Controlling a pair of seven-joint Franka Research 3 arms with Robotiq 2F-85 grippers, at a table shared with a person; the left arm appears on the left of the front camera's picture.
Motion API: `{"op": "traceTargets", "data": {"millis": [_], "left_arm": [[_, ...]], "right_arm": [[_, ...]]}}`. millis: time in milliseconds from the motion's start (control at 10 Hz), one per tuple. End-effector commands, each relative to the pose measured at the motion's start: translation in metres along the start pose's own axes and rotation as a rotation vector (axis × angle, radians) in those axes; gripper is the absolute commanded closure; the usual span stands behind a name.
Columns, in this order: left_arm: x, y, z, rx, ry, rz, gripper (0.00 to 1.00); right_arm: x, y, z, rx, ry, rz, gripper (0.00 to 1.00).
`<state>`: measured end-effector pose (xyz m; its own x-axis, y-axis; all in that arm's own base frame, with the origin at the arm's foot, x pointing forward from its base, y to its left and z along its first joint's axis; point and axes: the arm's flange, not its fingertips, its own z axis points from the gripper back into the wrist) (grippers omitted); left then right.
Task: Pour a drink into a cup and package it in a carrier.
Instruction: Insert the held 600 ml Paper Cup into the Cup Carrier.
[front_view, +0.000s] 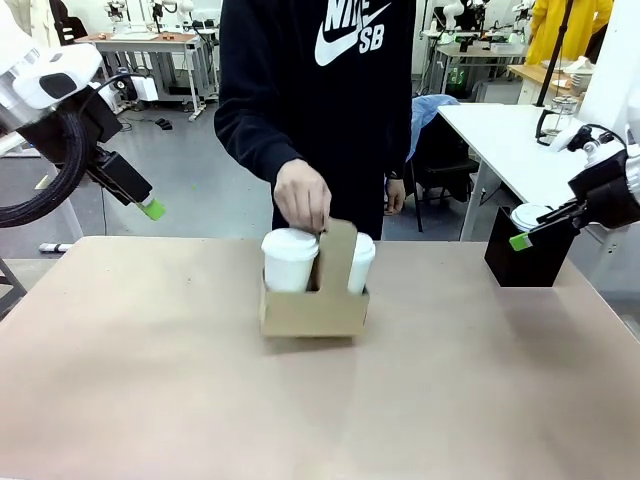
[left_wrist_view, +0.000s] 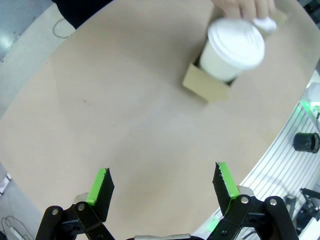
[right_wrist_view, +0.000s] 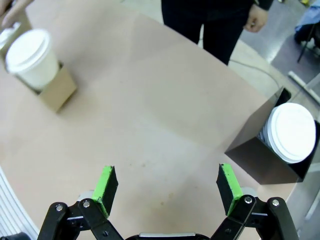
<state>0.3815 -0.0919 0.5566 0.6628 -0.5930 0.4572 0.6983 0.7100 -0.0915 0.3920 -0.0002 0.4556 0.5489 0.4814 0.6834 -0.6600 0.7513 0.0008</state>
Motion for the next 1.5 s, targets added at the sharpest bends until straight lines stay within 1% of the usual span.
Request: {"op": "traceTargets", "data": {"millis": [0,1400], "left_arm": [[0.0,-0.0004,0.0007,-0.003,-0.002,0.012,0.0],[0.0,-0.0004,0.0007,-0.003,-0.002,0.012,0.0]], "right_arm": [[0.0007,0.0006,-0.0013,0.003,-0.003,0.003,0.0],[0.0007,0.0006,-0.0013,0.003,-0.003,0.003,0.0]]}}
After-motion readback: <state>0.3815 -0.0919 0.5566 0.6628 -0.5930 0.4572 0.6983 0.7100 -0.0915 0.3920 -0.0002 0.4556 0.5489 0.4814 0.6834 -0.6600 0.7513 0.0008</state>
